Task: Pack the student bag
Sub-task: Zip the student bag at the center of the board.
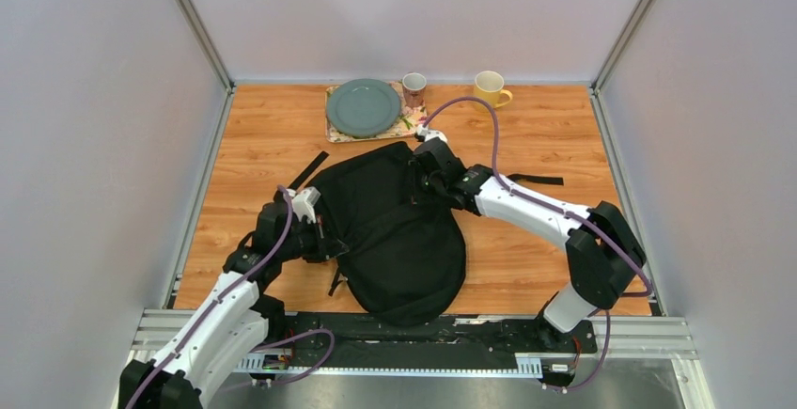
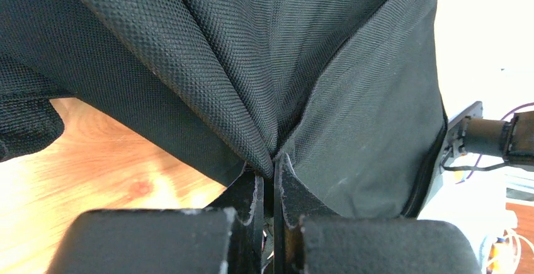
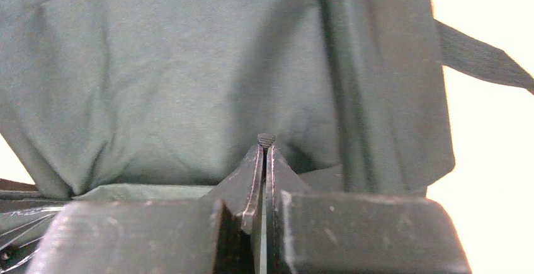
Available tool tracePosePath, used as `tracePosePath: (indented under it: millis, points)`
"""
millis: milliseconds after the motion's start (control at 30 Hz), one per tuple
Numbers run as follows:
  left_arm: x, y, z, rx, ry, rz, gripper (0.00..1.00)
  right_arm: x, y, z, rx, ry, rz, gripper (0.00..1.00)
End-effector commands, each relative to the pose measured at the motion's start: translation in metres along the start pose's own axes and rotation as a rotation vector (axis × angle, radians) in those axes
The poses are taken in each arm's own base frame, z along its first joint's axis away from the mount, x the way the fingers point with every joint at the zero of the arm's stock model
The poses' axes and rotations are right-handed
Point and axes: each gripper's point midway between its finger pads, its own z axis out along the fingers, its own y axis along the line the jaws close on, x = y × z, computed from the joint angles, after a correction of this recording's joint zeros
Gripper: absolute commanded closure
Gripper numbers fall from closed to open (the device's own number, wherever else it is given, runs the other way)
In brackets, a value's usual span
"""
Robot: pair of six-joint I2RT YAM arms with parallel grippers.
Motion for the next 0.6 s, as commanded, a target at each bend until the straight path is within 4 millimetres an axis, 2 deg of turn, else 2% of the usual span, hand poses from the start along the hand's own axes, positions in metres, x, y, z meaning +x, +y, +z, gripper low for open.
tracePosePath:
  millis: [0,133,300,567]
  points:
    - [-0.001,0.015,-0.006,-0.086,0.026,0.093,1.00,-0.033,-0.029,-0.021,0.090,-0.126,0.013,1.00]
    - [-0.007,0.013,-0.008,-0.094,0.031,0.127,1.00,-0.034,-0.050,-0.027,0.145,-0.136,0.024,1.00]
    - [-0.017,0.008,-0.009,-0.087,0.027,0.161,1.00,-0.024,-0.072,-0.029,0.196,-0.129,0.043,1.00]
    - [-0.026,0.002,-0.009,-0.057,0.009,0.219,1.00,-0.015,-0.085,-0.029,0.220,-0.126,0.068,1.00]
